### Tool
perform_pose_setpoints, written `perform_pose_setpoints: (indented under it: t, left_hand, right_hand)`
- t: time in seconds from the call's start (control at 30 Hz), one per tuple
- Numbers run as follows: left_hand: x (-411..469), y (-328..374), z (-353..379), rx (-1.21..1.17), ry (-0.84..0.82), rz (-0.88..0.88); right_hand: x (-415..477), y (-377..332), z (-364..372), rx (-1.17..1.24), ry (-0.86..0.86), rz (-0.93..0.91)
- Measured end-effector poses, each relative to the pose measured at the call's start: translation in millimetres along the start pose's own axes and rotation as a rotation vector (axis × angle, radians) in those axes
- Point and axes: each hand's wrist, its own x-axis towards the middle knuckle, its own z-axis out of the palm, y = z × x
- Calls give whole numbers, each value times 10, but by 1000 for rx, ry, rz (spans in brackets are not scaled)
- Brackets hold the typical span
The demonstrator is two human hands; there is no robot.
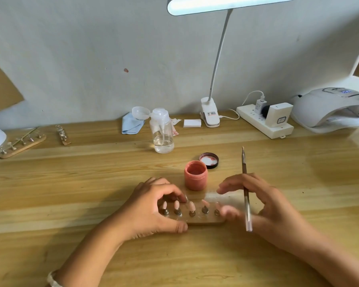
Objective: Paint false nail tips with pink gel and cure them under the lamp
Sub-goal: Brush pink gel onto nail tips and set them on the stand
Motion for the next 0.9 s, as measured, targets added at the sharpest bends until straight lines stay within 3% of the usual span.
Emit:
perform_pose_setpoints:
  t: [0.1, 0.2, 0.3, 0.53, 0.9]
  left_hand:
    - [-6, -17, -1, -32, -2, -3]
    - [-3, -24, 7, -56, -13, 0]
    - [-5, -25, 5, -63, -21, 1]
    - [-9, -37, 26, -65, -41, -11]
    - [1, -58, 43, -42, -60, -25]
  right_hand:
    - [93, -13, -80, -171, 69, -42]
    - [344, -83, -127, -551, 161, -270]
    - [595, -124, -82, -719, 185, -413]
    - [700, 26, 172, -766, 25, -520]
    - [758, 152, 166, -746, -85, -546]
